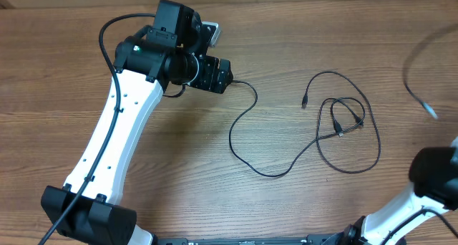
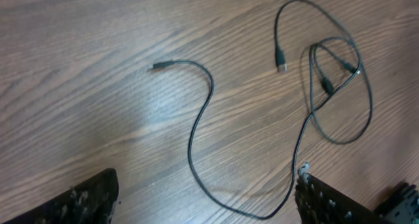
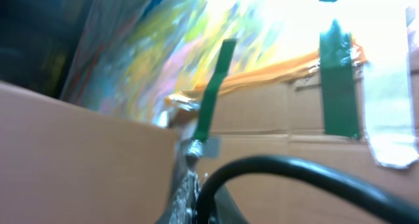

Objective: Untangle cables

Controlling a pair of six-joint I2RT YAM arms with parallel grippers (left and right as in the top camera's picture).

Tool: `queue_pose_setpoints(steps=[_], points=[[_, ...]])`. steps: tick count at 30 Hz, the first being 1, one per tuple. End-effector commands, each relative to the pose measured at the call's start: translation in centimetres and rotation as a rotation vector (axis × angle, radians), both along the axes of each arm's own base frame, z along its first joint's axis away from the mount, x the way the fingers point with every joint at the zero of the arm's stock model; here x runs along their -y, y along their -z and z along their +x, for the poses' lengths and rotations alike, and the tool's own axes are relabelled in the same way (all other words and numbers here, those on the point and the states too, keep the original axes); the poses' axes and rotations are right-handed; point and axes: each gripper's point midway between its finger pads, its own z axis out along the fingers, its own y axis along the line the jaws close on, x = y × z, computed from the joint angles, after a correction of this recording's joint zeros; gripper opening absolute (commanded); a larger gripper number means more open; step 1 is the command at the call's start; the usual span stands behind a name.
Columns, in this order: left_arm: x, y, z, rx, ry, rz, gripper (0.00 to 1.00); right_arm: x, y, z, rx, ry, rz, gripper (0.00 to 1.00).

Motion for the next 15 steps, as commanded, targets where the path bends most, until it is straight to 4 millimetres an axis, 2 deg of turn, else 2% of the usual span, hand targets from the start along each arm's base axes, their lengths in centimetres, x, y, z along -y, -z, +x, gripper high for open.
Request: queue_pose_setpoints(steps=[1, 4, 6, 9, 10, 13, 15], points=[[-0.4, 1.0, -0.1, -0.008, -0.004, 0.049, 0.87, 1.4, 1.9, 2.2, -0.088, -0.044, -0.159, 0.04], [-0.9, 1.4, 0.1, -0.009, -0.019, 0.078, 0.86, 4.2, 5.4, 4.1, -0.156, -0.081, -0.165, 0.04], [-1.4, 1.7, 0.2, -0.01, -0.031, 0.103, 0.82, 6.6, 8.4, 5.4, -0.21, -0.089, -0.144, 0.04], [-1.5, 1.9, 0.1, -0.023, -0.044, 0.107, 0.81, 10.5, 14.7, 7.9, -0.326, -0.081, -0.05, 0.04], [-1.5, 1.9, 0.0, -0.034, -0.055, 0.104, 0.8, 12.8, 19.7, 9.5, -0.423, -0.079, 0.037, 0.04], [-1.6, 2.1, -0.3, -0.046, -0.057, 0.107, 0.73, 15.8, 28.3, 10.9, -0.592, -0.067, 0.204, 0.04], [-1.6, 2.1, -0.2, -0.054, -0.075, 0.101, 0.73, 16.6, 33.7, 11.3, -0.721, -0.079, 0.316, 0.04]])
